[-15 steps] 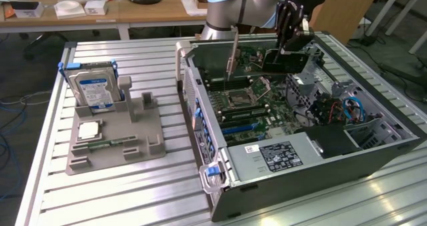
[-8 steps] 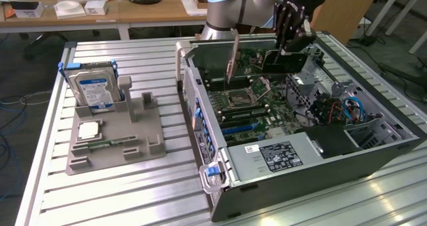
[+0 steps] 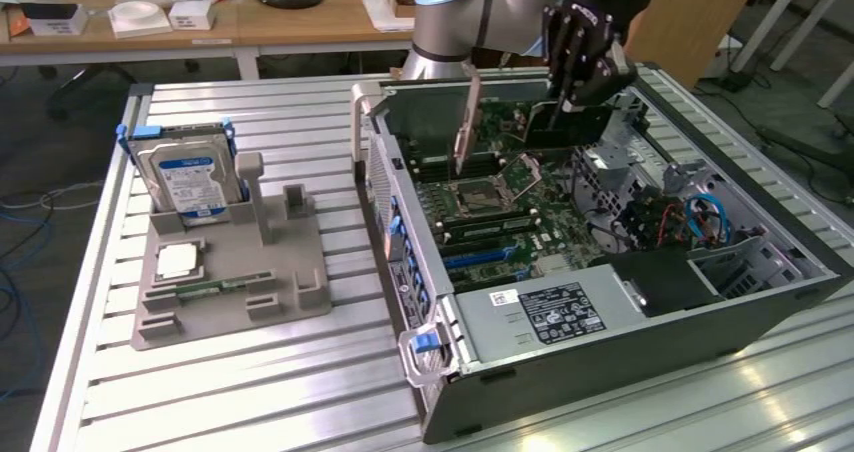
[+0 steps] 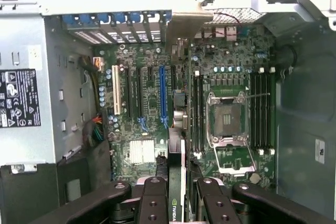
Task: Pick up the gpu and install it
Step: 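Insert the gpu into the slot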
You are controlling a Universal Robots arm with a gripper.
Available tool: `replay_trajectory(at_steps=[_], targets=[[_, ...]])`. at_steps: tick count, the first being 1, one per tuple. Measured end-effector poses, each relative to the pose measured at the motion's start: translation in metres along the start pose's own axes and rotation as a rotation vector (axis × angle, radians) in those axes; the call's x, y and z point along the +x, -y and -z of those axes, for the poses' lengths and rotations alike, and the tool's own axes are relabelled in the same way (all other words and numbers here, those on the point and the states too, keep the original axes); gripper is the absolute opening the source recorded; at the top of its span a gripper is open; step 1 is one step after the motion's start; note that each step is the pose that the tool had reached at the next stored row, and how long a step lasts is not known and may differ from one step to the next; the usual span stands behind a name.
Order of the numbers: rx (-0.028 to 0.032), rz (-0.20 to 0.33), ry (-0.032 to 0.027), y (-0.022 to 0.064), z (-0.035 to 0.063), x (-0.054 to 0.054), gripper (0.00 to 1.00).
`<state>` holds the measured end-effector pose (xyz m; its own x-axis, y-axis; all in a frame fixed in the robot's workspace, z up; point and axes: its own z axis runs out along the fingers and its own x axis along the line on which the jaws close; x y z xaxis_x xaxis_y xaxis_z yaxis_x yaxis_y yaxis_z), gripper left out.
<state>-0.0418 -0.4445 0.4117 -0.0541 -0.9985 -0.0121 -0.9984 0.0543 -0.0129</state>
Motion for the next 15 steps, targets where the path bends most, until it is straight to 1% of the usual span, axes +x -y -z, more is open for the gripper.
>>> replay_trajectory(at_steps=[4,5,15], targets=[[-0.0003,0.036,0.0014,-0.0001,-0.0015,0.000,0.26],[-0.0003,0.037,0.0021,0.0000,-0.0029,0.000,0.26],[-0.0004,0.037,0.0020,0.0007,-0.0204,0.001,0.26]])
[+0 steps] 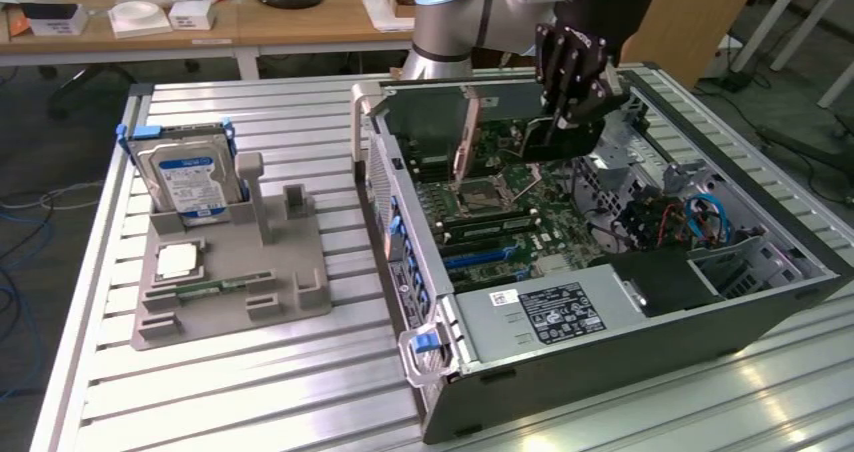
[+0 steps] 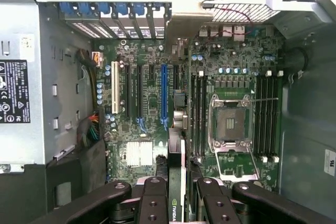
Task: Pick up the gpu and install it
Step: 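Insert the gpu into the slot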
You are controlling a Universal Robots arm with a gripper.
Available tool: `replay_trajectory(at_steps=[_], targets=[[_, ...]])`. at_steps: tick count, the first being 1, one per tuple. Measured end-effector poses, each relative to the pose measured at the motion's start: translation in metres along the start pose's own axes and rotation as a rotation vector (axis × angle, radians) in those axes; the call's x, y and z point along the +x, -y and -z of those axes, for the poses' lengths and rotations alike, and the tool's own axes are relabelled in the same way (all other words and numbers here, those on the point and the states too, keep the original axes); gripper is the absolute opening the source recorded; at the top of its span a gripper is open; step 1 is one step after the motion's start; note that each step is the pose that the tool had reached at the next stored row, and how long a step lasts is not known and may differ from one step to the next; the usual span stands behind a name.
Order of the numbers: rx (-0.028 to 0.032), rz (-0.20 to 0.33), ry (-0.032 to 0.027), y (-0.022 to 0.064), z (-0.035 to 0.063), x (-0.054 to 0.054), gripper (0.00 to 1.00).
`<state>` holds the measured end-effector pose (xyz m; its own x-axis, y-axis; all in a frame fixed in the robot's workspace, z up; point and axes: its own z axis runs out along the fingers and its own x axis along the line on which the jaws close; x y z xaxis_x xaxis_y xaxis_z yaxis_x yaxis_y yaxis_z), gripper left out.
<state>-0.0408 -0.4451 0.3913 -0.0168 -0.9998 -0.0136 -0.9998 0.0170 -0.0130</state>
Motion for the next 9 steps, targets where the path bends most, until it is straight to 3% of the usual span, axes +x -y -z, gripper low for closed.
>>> replay_trajectory(at_steps=[3,9], targets=[[0.0000,0.000,0.0035,0.0004,-0.0048,0.002,0.26],[-0.0001,0.000,0.0034,0.0021,-0.0155,0.002,0.26]])
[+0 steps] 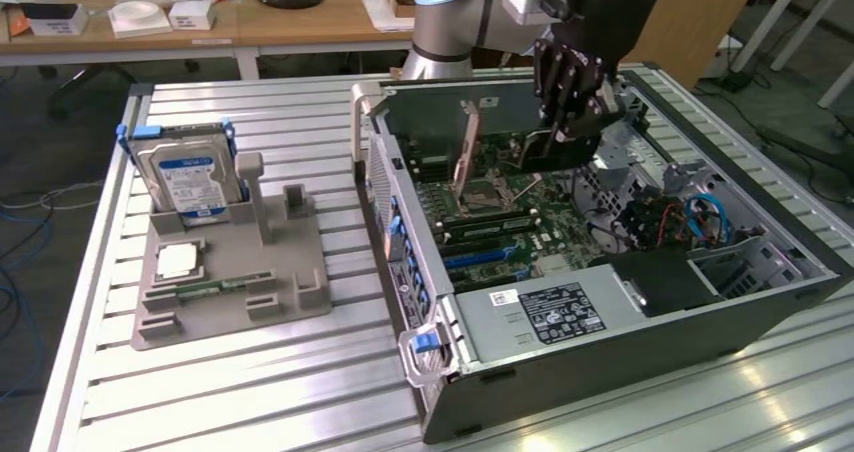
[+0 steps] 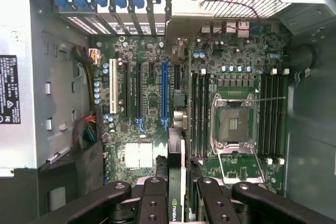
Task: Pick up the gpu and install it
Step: 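Insert the gpu into the slot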
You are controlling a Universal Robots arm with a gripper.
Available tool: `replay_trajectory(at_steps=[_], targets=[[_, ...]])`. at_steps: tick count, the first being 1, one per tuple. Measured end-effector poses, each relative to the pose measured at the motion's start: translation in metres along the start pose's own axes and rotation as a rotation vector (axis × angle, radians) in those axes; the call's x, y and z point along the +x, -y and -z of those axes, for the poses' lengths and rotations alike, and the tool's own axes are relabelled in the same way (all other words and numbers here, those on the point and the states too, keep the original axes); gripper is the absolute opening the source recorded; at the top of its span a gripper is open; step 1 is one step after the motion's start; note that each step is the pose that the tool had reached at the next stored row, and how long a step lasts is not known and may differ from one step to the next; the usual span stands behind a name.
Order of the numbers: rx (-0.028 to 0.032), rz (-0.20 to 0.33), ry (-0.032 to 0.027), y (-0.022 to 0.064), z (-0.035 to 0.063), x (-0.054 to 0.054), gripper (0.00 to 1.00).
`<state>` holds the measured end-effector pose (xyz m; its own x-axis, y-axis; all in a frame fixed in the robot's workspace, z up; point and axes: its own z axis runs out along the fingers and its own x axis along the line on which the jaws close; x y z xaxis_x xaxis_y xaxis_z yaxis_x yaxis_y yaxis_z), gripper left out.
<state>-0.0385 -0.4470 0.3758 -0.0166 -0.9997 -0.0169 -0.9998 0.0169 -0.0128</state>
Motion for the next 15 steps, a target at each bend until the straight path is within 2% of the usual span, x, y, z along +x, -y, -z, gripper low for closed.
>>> replay_trajectory(at_steps=[7,13,15], targets=[[0.0001,-0.001,0.0000,-0.0017,-0.0128,0.000,0.26],[0.0000,-0.009,-0.0017,-0.0102,-0.0237,0.000,0.26],[-0.0018,-0.009,-0.0024,-0.0123,-0.0272,0.000,0.26]])
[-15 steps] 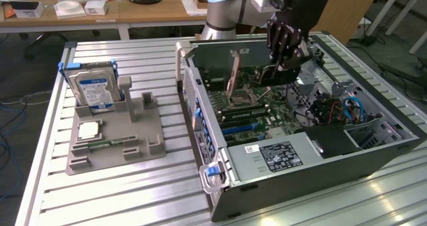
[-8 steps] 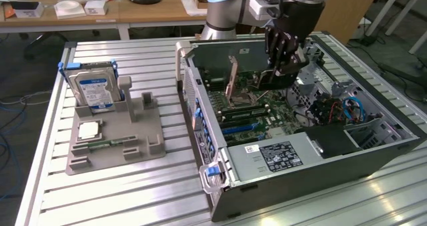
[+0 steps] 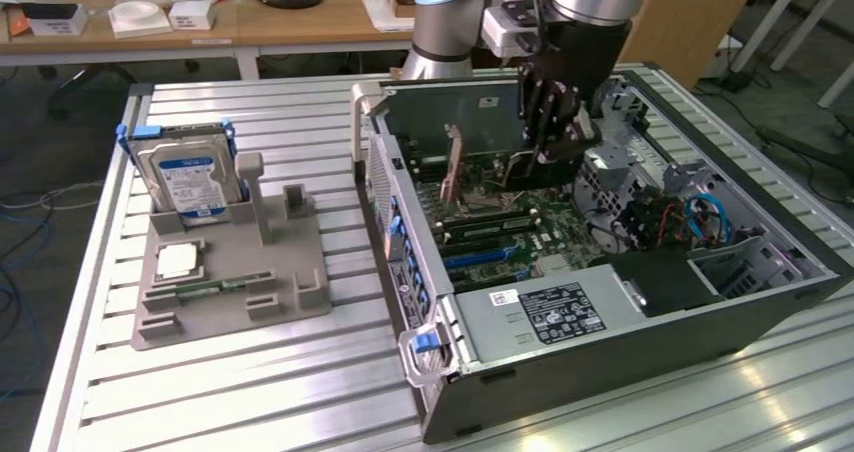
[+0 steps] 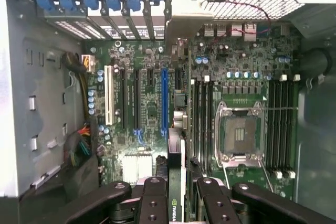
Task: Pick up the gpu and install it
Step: 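Insert the gpu into the slot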
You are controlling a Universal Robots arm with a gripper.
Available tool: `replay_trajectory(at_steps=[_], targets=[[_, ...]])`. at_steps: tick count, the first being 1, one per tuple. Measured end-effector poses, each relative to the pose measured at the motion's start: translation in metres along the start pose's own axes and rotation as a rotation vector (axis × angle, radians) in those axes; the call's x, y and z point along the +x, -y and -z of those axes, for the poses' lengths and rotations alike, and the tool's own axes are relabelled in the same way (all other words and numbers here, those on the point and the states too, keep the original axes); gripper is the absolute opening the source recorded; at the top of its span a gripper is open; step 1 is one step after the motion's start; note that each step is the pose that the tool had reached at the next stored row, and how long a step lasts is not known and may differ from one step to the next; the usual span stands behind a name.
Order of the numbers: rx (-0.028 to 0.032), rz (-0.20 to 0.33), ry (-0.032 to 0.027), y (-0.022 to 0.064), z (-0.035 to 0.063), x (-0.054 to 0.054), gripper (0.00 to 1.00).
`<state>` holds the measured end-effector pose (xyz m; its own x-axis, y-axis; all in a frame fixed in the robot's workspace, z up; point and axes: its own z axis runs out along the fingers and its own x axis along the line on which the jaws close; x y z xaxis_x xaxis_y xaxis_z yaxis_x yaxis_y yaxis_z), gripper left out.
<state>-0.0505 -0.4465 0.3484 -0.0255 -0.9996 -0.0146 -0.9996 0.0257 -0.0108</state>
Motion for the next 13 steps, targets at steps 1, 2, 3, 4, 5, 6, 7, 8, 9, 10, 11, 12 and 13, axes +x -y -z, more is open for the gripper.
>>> replay_trajectory(at_steps=[1,2,3,4,5,6,7,8,9,10,11,12,13], targets=[[-0.0018,0.000,-0.0003,-0.0004,-0.0017,0.000,0.26],[-0.0023,0.000,-0.0003,-0.0006,-0.0036,0.000,0.26],[-0.0023,0.000,-0.0003,-0.0006,-0.0055,0.000,0.26],[-0.0023,0.000,-0.0002,-0.0008,-0.0074,0.000,0.26],[-0.0023,0.000,-0.0001,-0.0009,-0.0092,0.000,0.26],[-0.0024,0.000,-0.0002,-0.0010,-0.0109,0.000,0.26],[-0.0023,0.000,-0.0002,-0.0011,-0.0128,0.000,0.26],[-0.0023,0.000,-0.0002,-0.0012,-0.0145,0.000,0.26],[-0.0024,0.000,-0.0002,-0.0013,-0.0163,0.000,0.26],[-0.0024,0.000,-0.0003,-0.0014,-0.0181,0.000,0.26],[-0.0024,0.000,-0.0003,-0.0014,-0.0199,0.000,0.26],[-0.0024,0.000,-0.0003,-0.0014,-0.0218,0.001,0.26],[-0.0023,0.000,-0.0002,-0.0014,-0.0236,0.001,0.26]])
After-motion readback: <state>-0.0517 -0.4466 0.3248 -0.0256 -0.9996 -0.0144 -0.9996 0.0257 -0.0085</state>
